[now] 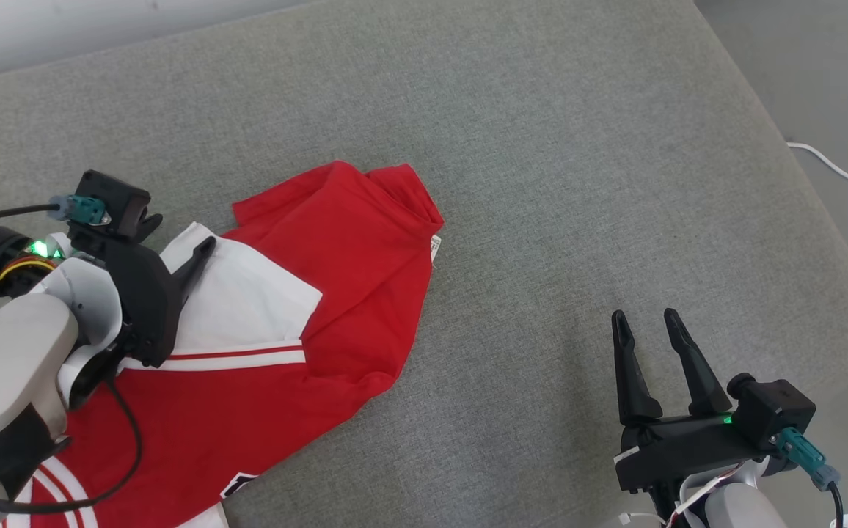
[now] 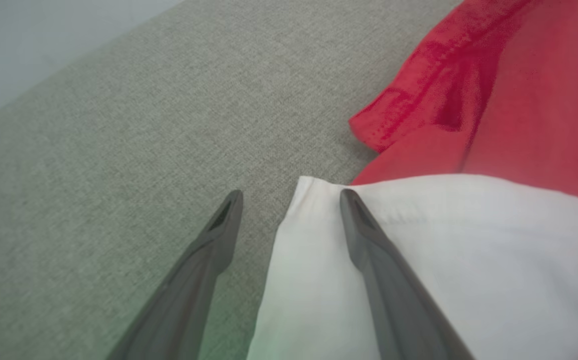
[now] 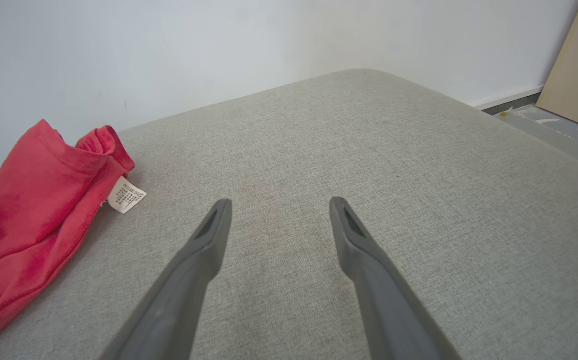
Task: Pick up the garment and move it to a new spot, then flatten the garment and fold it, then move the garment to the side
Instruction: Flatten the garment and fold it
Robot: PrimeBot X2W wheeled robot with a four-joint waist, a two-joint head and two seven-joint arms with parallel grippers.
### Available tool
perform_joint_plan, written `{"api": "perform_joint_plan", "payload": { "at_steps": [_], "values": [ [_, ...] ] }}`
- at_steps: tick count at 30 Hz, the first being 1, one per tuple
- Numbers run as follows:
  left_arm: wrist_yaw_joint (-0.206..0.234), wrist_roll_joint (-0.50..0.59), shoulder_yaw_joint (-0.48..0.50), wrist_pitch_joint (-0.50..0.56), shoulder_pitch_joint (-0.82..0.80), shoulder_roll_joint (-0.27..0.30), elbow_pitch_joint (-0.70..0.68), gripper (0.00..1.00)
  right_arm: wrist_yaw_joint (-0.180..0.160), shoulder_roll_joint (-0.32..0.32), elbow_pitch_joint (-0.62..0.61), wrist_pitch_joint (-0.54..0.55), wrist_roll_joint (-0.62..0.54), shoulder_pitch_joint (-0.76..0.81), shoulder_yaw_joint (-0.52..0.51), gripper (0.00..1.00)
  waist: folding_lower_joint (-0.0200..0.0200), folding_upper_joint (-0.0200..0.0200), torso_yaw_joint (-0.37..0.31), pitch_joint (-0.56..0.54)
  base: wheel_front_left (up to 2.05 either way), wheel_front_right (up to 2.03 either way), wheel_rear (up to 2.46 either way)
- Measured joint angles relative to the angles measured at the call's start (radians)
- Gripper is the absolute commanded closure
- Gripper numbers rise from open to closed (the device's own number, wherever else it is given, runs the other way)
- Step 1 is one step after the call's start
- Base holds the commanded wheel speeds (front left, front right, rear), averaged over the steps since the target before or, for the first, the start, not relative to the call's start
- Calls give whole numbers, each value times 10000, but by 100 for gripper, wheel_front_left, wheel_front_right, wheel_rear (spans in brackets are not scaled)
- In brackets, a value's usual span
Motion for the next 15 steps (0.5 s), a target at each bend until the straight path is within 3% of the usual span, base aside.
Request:
{"api": "perform_joint_plan", "payload": {
  "at_steps": [5,7,8,15],
  "values": [
    [-2,-288,-543,109,-279,-13,568,5,0,0,-40,0,15,-37,-4,0,-2,0,-102,143,0,0,0],
    [0,-435,-727,171,-356,-17,700,76,0,0,-50,0,31,-47,-8,0,-1,0,-129,174,0,0,0],
    [2,-508,-861,205,-384,-17,702,100,0,0,-56,0,35,-47,-21,0,-2,-1,-133,182,0,0,0],
    [0,-1164,-1423,-199,-624,-42,378,100,0,4,-92,0,12,-22,-198,0,-1,-1,83,119,0,0,0]
  ]
}}
